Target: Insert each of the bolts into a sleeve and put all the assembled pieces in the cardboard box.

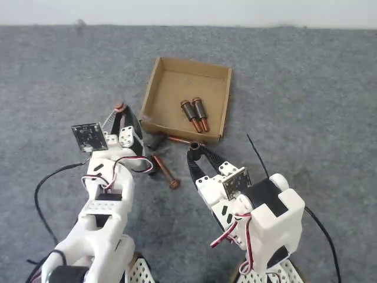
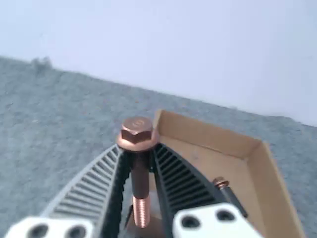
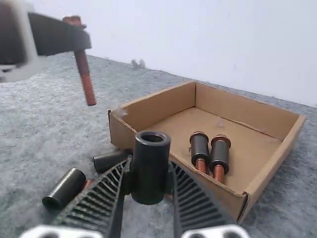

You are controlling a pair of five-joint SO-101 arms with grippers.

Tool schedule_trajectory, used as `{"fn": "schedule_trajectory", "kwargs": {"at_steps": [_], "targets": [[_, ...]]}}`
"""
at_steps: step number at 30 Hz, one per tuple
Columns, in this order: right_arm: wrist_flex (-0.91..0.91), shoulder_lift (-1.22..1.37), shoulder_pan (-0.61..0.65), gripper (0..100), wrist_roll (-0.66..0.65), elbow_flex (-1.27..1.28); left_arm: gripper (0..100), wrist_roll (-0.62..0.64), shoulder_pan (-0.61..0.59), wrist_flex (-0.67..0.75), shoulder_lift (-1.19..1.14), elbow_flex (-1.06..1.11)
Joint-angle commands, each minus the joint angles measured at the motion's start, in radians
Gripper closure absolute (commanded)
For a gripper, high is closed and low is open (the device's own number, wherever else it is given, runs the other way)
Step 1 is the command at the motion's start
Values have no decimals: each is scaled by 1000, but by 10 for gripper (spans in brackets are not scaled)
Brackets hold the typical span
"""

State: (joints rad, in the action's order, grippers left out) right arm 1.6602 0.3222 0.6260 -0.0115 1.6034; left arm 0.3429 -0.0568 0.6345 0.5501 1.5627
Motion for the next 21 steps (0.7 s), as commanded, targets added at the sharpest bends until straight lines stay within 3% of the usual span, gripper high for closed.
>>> {"fn": "schedule_trajectory", "kwargs": {"at_steps": [1,10,17,21], "targets": [[-1,-44,5,992,9,25,990,6,38,46,51,-30],[-2,-44,10,992,9,23,990,-48,143,15,51,-58],[-2,-44,10,992,9,21,990,-54,144,-293,52,-209],[-2,-44,10,992,9,21,990,-54,147,-399,52,-280]]}}
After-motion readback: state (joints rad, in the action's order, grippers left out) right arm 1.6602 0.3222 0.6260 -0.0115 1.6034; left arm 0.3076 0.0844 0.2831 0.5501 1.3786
